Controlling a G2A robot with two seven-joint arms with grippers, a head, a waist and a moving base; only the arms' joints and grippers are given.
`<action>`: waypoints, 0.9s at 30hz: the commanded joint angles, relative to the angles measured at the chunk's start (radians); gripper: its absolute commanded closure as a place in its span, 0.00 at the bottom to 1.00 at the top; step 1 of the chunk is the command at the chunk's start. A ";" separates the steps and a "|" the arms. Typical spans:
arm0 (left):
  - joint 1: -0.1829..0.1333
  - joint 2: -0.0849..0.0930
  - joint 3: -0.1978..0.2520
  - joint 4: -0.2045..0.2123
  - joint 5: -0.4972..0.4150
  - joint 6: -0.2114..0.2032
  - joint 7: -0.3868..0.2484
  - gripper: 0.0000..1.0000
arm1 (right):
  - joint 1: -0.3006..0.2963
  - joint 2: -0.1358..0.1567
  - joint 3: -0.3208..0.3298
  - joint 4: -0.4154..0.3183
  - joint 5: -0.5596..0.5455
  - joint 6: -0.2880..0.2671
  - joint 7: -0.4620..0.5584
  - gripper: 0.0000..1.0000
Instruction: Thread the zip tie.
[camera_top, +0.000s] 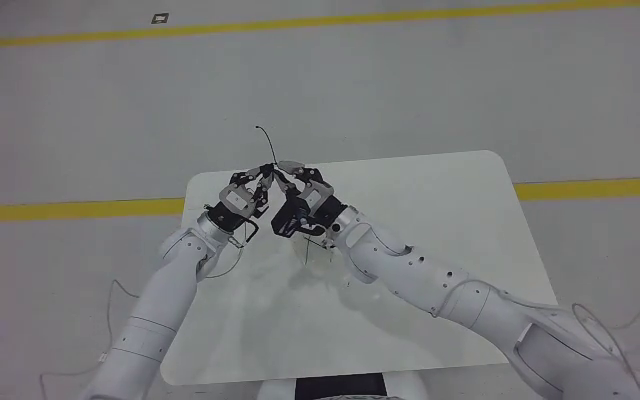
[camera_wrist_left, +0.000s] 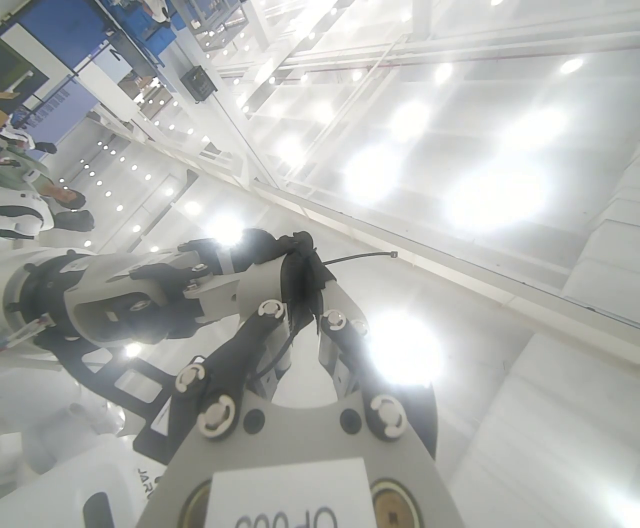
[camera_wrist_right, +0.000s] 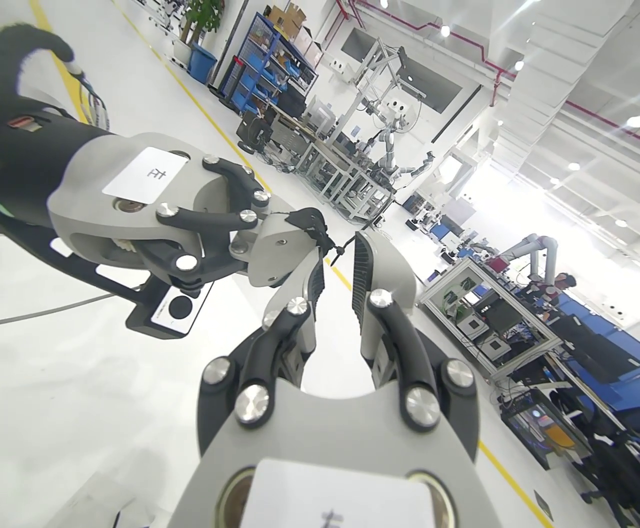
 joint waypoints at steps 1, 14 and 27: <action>0.000 0.000 0.000 0.000 0.000 0.000 0.000 1.00 | 0.002 -0.002 -0.002 0.003 0.000 0.000 0.000 0.83; 0.000 0.000 0.000 0.000 0.000 0.000 0.000 1.00 | 0.008 -0.016 -0.003 0.022 0.000 0.000 0.004 0.97; 0.000 0.000 0.000 0.000 0.000 0.000 0.000 1.00 | 0.018 -0.010 -0.020 0.030 0.000 0.000 0.011 1.00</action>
